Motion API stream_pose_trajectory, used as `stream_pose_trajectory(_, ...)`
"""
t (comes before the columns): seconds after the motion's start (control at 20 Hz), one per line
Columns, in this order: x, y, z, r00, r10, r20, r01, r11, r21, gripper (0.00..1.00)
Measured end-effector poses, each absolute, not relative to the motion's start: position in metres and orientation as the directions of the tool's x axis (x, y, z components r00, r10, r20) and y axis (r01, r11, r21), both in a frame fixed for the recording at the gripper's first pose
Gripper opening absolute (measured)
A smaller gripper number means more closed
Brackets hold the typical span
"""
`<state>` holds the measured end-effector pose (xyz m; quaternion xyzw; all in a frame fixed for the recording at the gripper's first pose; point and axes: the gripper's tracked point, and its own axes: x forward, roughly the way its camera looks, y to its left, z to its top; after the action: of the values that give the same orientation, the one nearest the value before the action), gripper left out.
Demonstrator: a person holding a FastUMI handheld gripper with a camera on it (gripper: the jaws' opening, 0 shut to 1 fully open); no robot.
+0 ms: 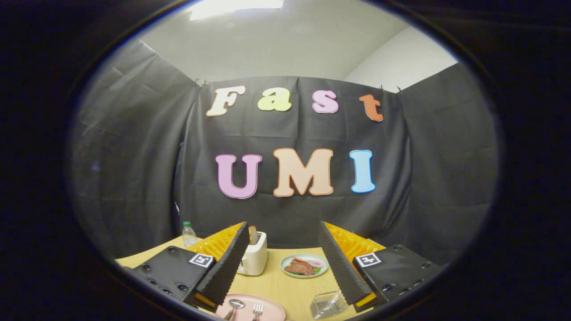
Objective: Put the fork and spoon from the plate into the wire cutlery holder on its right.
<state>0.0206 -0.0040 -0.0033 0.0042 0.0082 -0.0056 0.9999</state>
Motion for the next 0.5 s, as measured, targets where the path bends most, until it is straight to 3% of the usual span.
stream_pose_trajectory(0.5, 0.025, 0.021, -0.026, 0.993, 0.063, -0.096, -0.063, 0.998, -0.002, 0.99)
